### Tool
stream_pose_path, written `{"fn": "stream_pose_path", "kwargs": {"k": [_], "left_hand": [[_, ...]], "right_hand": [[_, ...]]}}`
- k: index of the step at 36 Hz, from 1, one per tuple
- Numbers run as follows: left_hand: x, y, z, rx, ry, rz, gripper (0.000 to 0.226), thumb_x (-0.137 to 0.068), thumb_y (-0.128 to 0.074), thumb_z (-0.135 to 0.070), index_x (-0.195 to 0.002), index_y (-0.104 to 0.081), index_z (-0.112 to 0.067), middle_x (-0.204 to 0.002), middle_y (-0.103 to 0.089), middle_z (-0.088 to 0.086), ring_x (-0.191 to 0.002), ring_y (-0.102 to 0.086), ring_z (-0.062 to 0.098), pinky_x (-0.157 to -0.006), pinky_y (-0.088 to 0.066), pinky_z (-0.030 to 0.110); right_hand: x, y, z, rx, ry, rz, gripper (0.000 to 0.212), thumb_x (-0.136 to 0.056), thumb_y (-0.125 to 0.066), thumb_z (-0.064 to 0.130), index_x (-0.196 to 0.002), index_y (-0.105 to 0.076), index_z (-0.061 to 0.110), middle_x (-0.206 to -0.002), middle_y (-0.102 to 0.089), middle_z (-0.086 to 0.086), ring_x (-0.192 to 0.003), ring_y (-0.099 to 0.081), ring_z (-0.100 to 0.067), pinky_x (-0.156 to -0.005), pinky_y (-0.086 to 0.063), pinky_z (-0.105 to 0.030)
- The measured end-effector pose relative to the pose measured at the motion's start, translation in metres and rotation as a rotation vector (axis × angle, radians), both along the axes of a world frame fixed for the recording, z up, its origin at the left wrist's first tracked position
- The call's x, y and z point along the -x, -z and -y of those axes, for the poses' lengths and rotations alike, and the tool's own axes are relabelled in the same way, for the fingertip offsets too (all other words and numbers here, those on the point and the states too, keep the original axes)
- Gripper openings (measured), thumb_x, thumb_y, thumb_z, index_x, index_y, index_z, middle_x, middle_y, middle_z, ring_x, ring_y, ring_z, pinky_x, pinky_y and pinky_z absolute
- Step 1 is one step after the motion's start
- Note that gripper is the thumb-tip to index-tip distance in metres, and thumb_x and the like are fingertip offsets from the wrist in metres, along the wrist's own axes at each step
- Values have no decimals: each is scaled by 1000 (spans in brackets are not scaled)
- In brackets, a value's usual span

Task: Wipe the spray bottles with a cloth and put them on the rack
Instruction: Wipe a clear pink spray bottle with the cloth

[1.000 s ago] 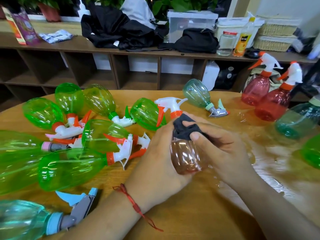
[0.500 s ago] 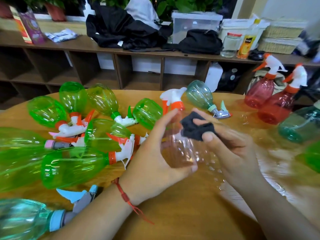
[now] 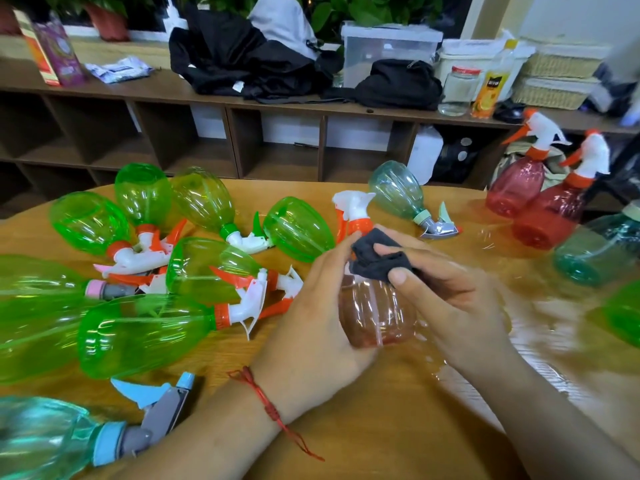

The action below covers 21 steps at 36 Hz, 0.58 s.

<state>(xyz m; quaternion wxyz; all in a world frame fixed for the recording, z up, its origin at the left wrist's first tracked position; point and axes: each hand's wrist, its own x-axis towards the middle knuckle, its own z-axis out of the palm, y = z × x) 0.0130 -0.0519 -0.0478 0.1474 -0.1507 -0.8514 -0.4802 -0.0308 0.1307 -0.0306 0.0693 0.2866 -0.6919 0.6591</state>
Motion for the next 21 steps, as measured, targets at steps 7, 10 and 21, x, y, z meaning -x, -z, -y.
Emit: {"fn": "stream_pose_path", "kwargs": {"k": [7, 10, 21], "left_hand": [[7, 0, 14, -242, -31, 135, 116, -70, -102, -24, -161, -33, -44, -154, -50, -24, -138, -57, 7, -110, -55, 42], [8, -6, 17, -303, -7, 160, 117, -69, -101, -21, -162, -32, -41, -151, -56, -21, -133, -61, 3, -108, -56, 37], [-4, -12, 5, -265, 203, 131, 120, -72, -99, -6, -162, -30, -42, -158, -45, -26, -141, -56, 13, -106, -58, 37]], "right_hand": [[-3, -1, -4, -143, -58, -198, 26, -91, -71, 2, -115, -77, 9, -135, -73, -5, -144, -54, -29, -120, -43, -51], [-5, -3, -6, -142, -82, -227, 22, -89, -70, 3, -109, -79, 5, -129, -75, -8, -142, -56, -32, -118, -44, -49], [1, -7, -3, 176, -67, 57, 34, -100, -59, 22, -130, -74, 16, -144, -67, -7, -137, -60, -31, -111, -49, -55]]}}
